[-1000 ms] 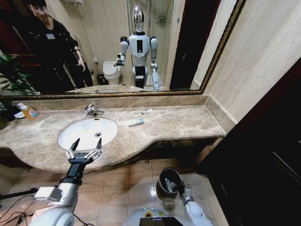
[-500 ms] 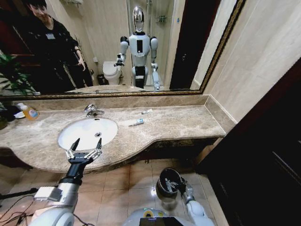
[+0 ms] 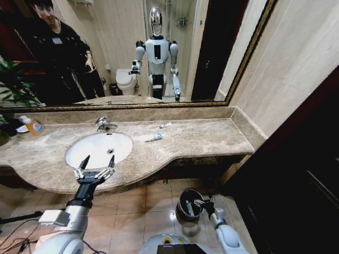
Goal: Pick up the trash from the sink and place it in the trash bin.
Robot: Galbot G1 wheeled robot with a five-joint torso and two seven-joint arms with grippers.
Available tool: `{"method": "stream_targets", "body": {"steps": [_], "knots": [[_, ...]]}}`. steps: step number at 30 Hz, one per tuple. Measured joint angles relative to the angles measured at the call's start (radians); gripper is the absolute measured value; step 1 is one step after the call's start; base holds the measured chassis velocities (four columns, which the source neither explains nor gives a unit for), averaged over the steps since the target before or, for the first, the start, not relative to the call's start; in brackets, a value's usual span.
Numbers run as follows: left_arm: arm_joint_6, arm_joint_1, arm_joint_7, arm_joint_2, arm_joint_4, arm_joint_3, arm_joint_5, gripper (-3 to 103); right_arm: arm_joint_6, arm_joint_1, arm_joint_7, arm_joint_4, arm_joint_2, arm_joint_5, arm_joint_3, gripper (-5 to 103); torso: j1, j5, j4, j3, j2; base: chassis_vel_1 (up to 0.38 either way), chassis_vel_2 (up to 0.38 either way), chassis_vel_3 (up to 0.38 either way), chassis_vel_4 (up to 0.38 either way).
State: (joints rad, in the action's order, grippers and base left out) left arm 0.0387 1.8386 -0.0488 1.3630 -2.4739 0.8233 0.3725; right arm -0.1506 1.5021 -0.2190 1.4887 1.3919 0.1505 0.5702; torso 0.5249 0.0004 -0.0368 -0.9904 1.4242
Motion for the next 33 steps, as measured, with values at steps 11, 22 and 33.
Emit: {"method": "stream_targets", "body": {"steps": [11, 22, 33], "knots": [[0.000, 0.000, 0.000, 0.000, 0.000, 0.000, 0.000, 100, -0.122, 0.157, -0.176, 0.401, -0.095, 0.171, 0.067, 100, 0.000, -0.0004, 0.0001, 0.000, 0.000, 0.000, 0.000, 0.000, 0.000], [0.000, 0.000, 0.000, 0.000, 0.000, 0.000, 0.000, 100, 0.191, -0.093, -0.353, 0.529, -0.208, 0.268, 0.040, 100, 0.000, -0.0004, -0.0002, 0.000, 0.000, 0.000, 0.000, 0.000, 0.000], [0.000, 0.000, 0.000, 0.000, 0.000, 0.000, 0.000, 100, 0.302, -0.407, -0.400, 0.380, -0.435, 0.393, -0.211, 100, 0.000, -0.0002, -0.0001, 0.000, 0.000, 0.000, 0.000, 0.000, 0.000]]}}
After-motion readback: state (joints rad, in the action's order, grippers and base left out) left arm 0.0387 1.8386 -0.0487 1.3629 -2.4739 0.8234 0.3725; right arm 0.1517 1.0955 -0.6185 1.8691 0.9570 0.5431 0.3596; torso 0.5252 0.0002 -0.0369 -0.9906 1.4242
